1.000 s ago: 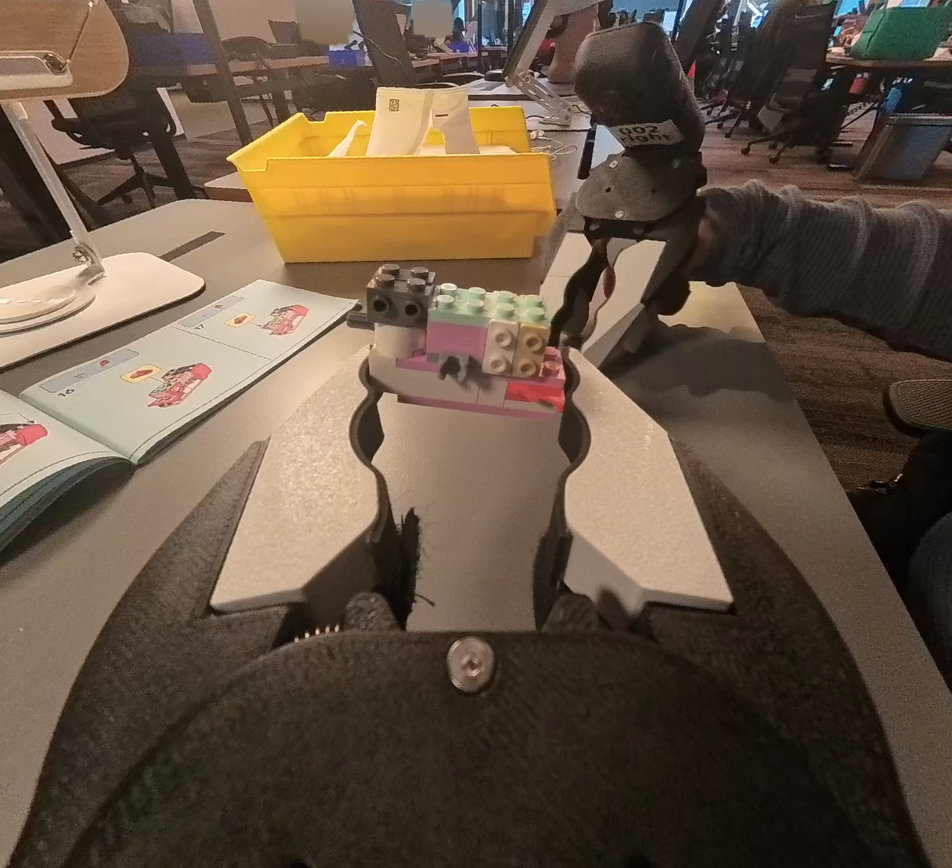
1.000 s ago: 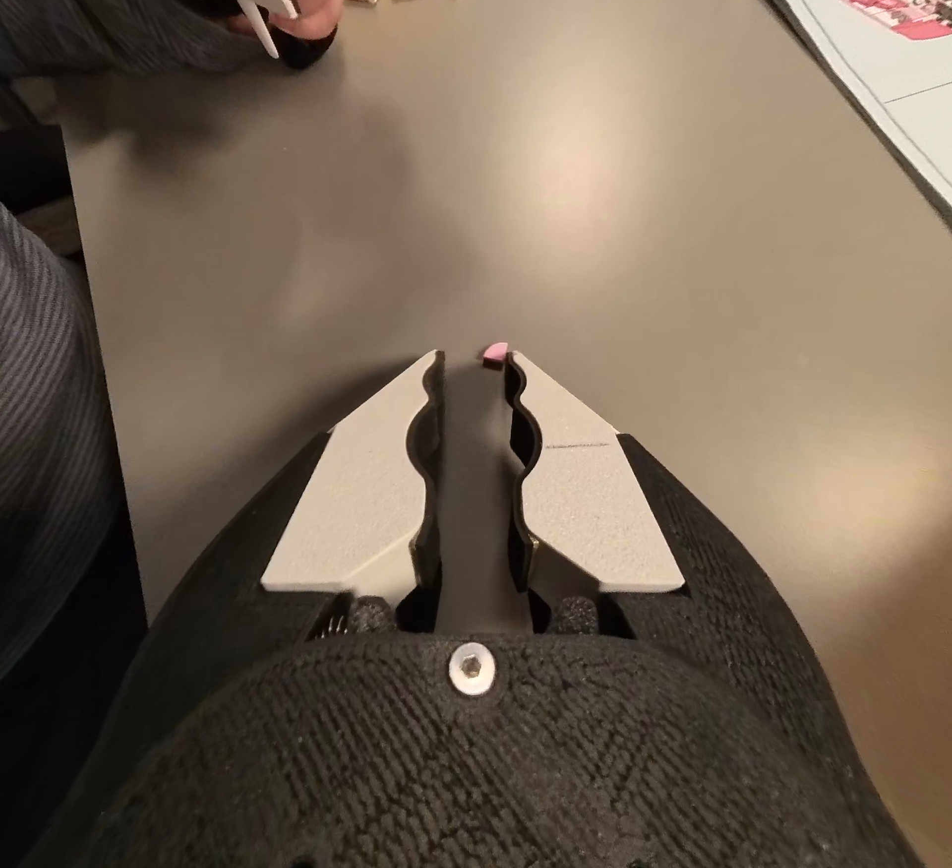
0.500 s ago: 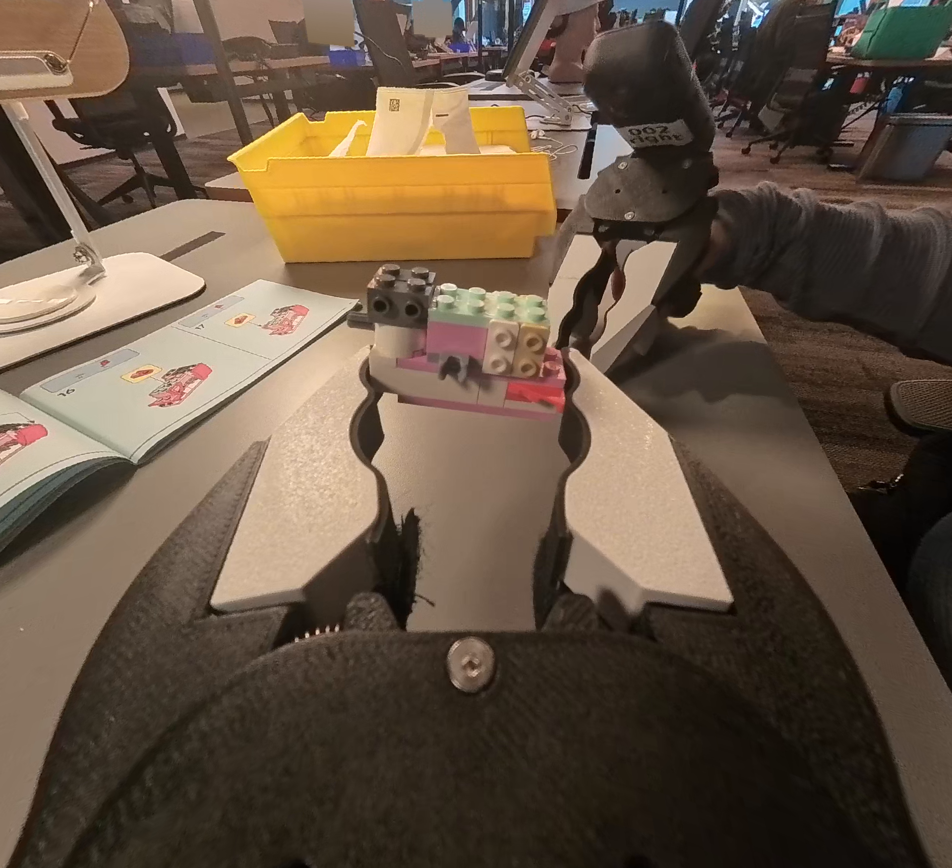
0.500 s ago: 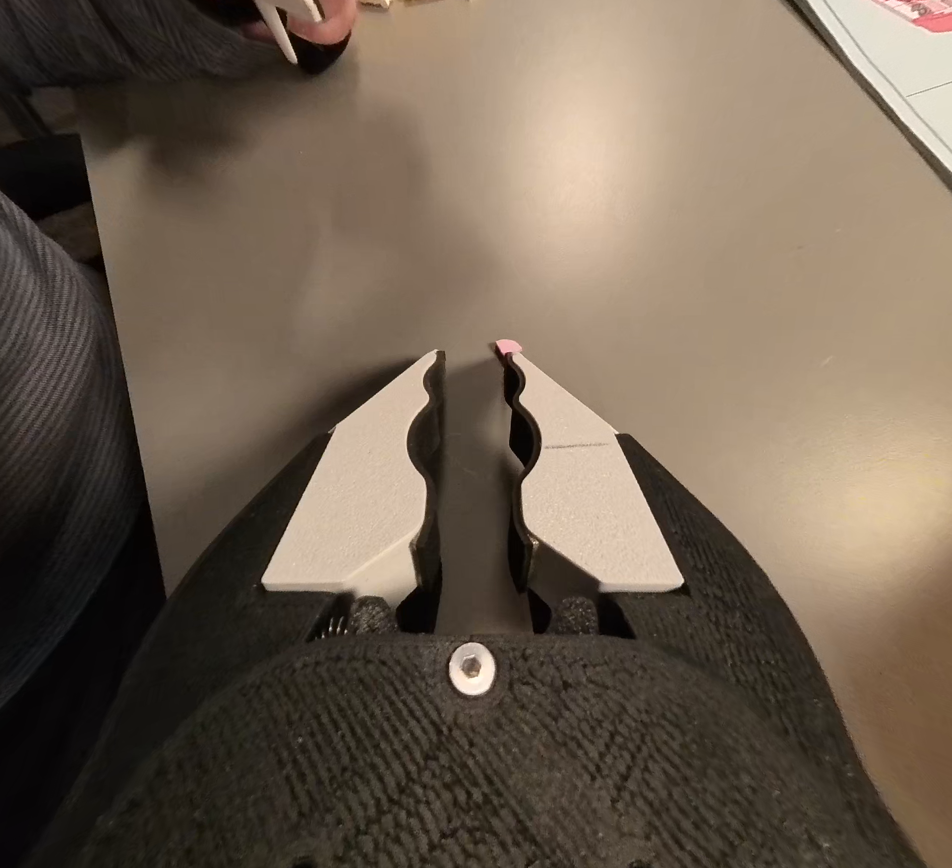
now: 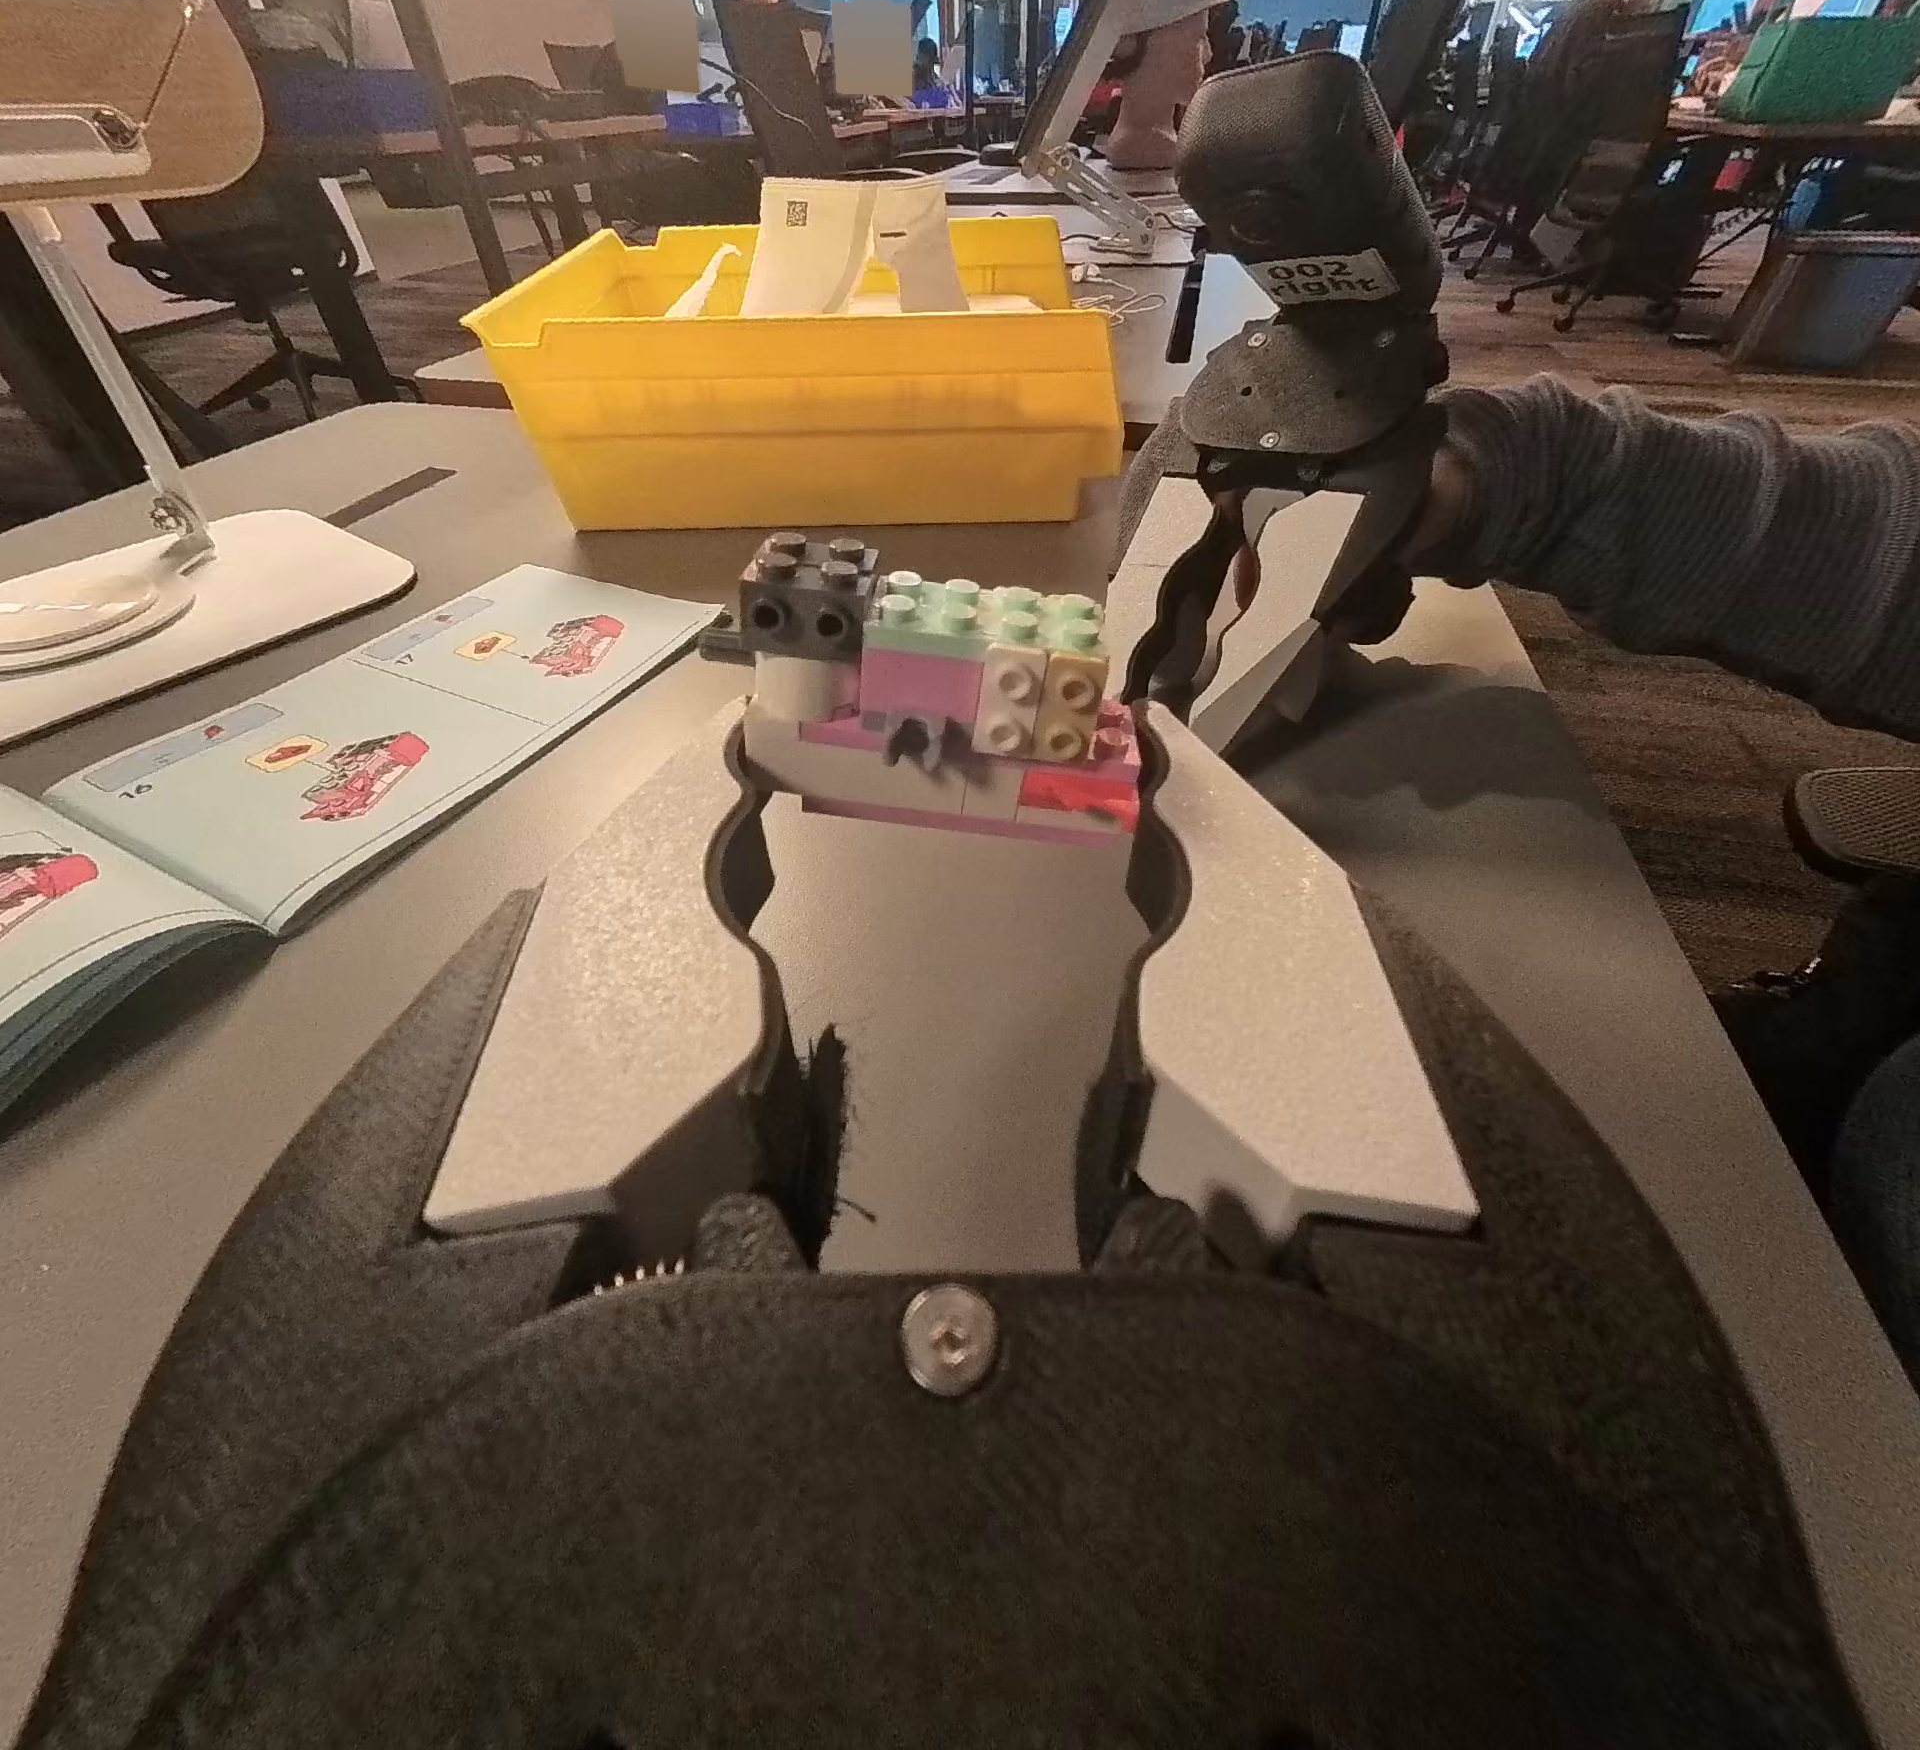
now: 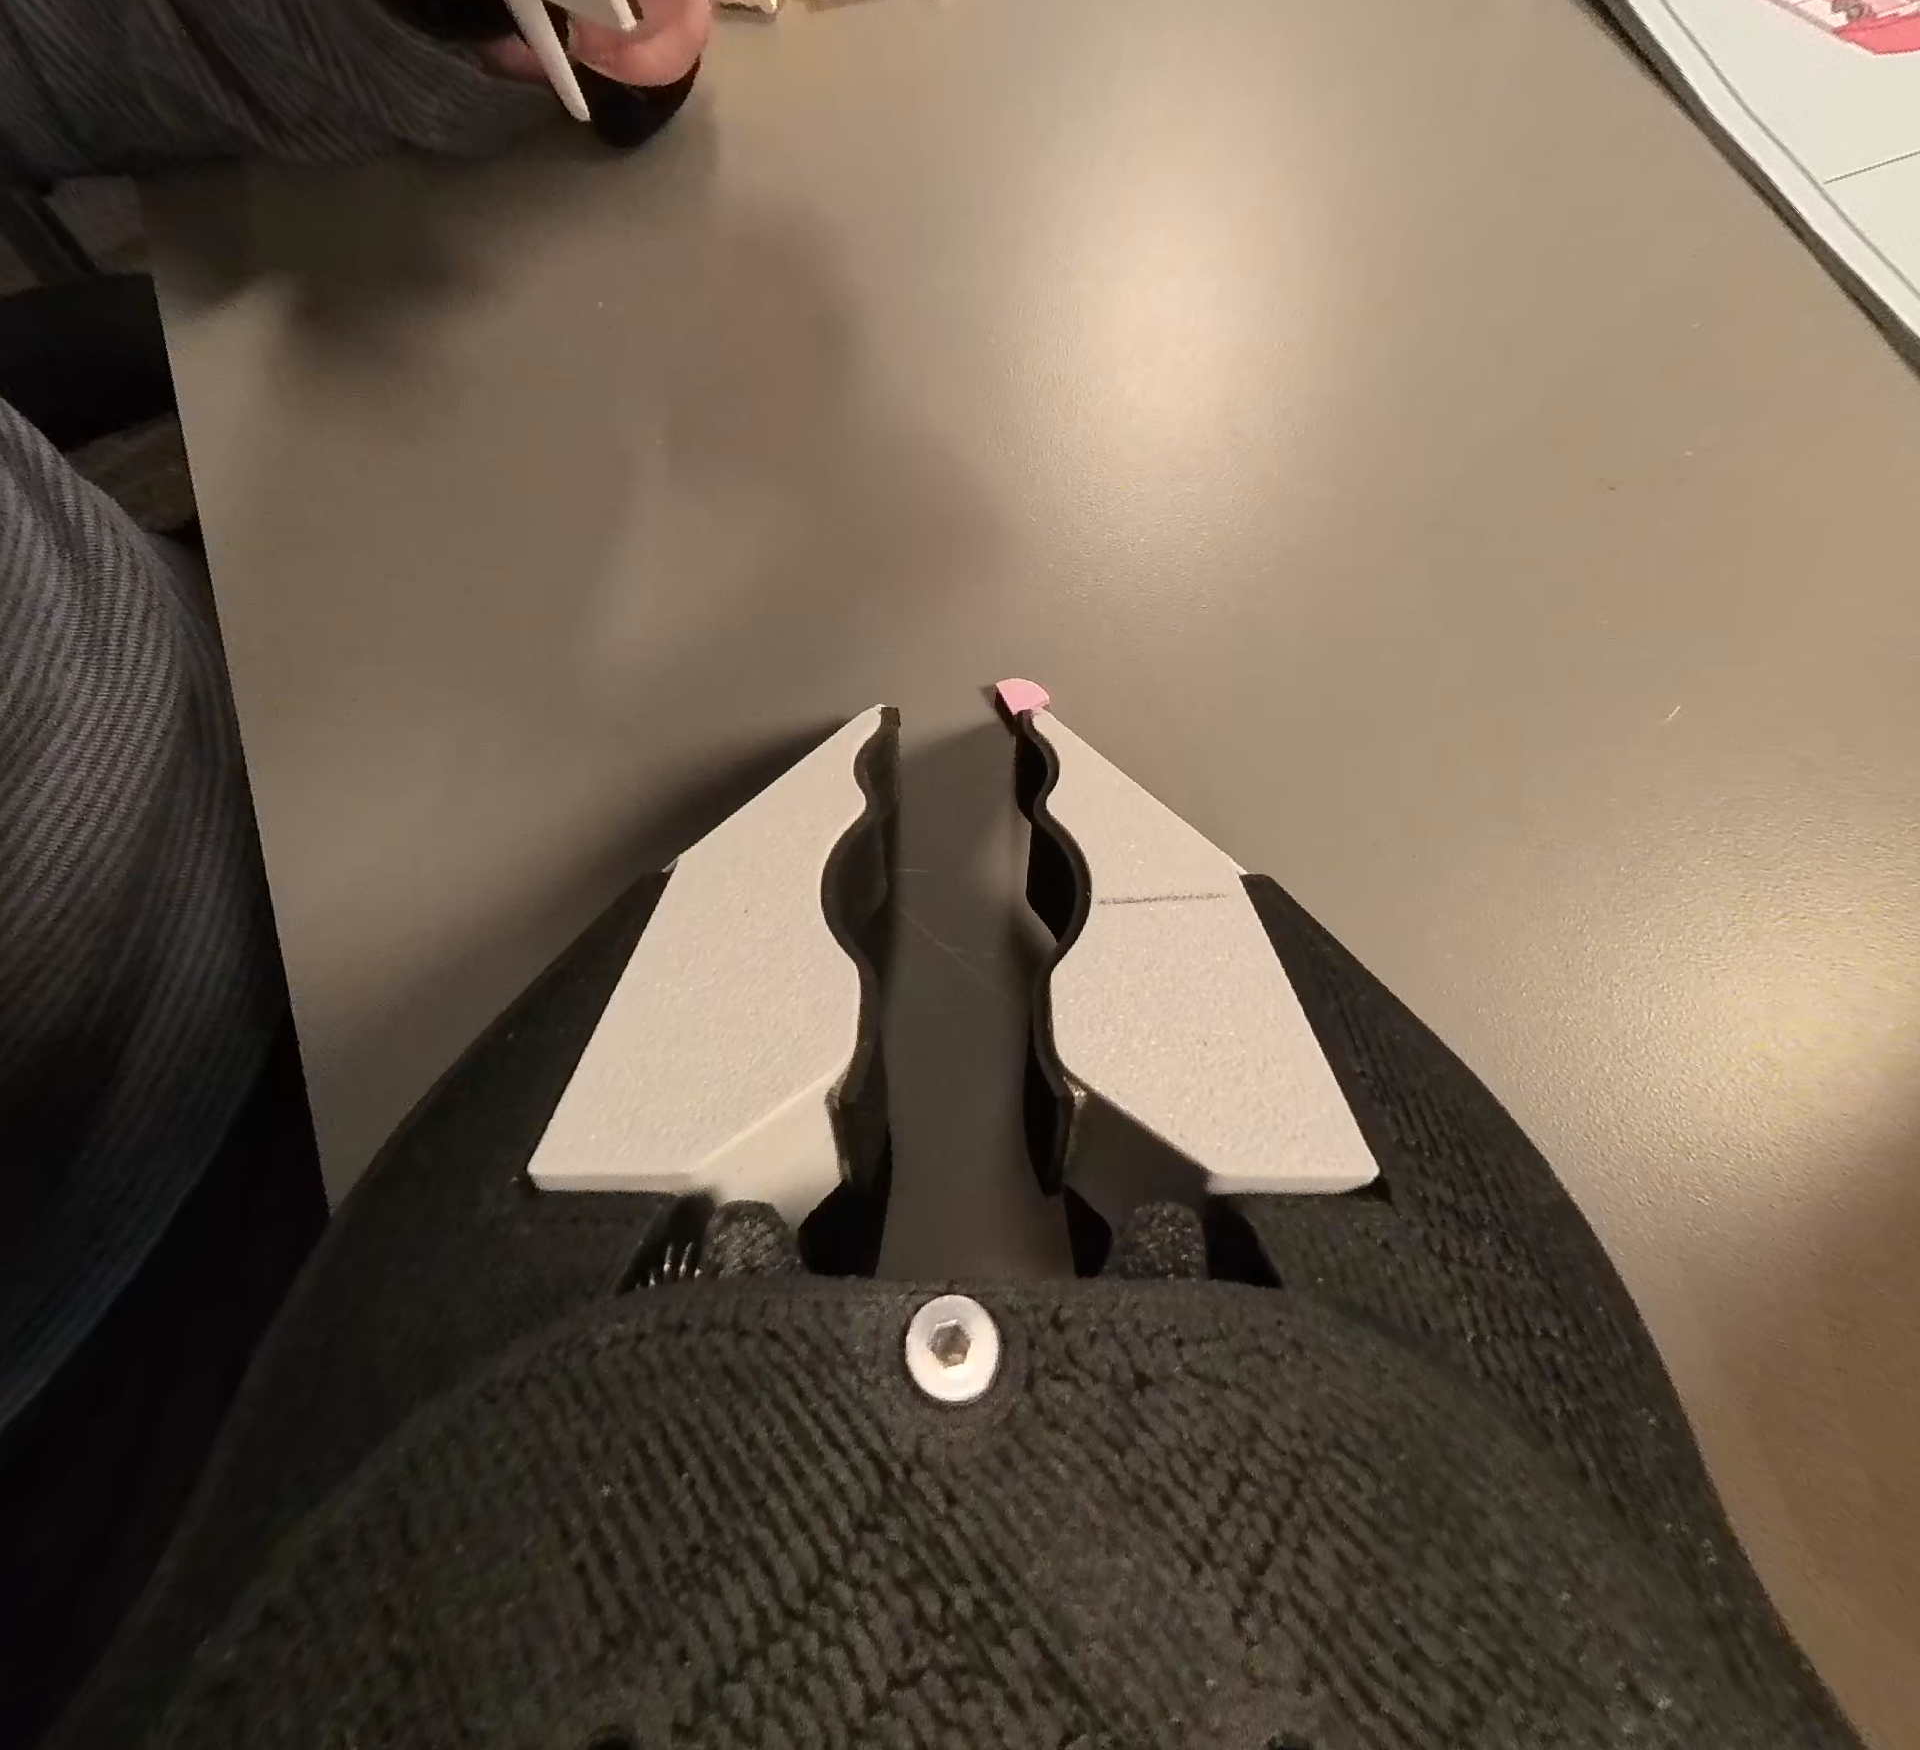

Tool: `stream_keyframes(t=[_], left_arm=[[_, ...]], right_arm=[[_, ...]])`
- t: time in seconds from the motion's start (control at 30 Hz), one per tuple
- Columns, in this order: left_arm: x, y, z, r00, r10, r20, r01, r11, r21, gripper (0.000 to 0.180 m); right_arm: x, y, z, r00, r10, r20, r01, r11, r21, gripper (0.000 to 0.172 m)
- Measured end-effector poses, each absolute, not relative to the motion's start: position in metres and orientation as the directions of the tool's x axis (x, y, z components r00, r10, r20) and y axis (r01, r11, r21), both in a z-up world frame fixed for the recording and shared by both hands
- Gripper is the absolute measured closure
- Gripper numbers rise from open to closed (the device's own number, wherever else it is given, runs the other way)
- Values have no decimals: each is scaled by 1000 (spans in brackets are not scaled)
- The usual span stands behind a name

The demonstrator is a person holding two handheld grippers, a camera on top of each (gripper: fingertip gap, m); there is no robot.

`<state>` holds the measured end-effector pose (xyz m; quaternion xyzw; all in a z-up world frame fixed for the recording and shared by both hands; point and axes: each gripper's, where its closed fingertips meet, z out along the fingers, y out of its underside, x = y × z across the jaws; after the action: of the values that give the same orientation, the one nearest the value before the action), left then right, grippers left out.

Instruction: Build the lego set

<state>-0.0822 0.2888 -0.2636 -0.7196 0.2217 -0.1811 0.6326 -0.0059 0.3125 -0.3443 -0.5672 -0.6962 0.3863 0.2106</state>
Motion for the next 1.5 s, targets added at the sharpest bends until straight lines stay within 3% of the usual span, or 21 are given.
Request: stream_keyframes(t=[0.4,0.83,1.23,1.5], left_arm=[[-82,289,-264,836,-548,-20,-90,-101,-991,113],[-82,289,-264,836,-548,-20,-91,-103,-991,113],[-82,289,-264,835,-550,-22,-93,-102,-990,113],[-82,289,-264,835,-549,-20,-91,-102,-991,113]], right_arm=[[-5,314,-345,-262,956,-134,625,62,-778,151],[-19,311,-342,-323,939,-119,596,105,-796,140],[4,299,-340,-354,917,-186,621,82,-780,149],[-10,314,-341,-337,939,-69,583,150,-799,151]])
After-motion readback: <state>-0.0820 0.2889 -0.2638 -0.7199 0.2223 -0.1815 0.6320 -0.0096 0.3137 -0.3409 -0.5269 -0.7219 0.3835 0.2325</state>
